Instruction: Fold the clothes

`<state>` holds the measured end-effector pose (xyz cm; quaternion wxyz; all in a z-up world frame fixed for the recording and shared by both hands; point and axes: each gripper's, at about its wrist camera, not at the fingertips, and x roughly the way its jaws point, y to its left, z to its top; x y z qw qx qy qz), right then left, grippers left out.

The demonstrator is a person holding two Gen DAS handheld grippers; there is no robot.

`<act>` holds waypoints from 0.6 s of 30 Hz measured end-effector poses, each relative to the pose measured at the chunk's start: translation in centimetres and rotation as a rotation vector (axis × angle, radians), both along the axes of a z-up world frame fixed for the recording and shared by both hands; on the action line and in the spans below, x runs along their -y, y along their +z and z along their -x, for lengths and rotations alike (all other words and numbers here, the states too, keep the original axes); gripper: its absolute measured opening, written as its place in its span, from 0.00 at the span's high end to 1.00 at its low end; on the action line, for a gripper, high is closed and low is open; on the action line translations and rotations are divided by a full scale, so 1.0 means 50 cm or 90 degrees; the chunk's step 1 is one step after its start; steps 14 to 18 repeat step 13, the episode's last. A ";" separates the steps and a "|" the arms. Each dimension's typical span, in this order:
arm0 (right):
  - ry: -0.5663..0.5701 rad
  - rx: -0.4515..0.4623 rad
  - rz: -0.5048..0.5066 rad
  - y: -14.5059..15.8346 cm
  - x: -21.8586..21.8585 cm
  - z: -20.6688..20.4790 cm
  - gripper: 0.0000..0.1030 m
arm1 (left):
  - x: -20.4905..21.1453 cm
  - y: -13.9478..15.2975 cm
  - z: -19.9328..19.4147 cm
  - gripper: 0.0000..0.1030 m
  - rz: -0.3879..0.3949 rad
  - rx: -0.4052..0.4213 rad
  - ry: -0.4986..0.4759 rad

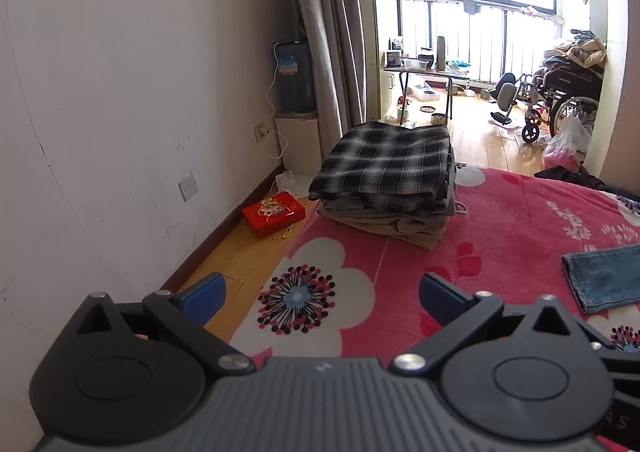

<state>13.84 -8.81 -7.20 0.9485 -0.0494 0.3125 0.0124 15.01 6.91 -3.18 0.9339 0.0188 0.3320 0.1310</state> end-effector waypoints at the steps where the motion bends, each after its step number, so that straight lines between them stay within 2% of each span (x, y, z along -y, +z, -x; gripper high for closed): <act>1: 0.001 0.000 0.000 0.000 -0.001 0.000 0.01 | 0.000 0.000 0.000 0.00 -0.001 0.000 0.000; 18: 0.005 -0.004 0.004 -0.001 -0.008 0.000 0.01 | 0.000 0.001 0.002 0.00 -0.001 -0.001 0.000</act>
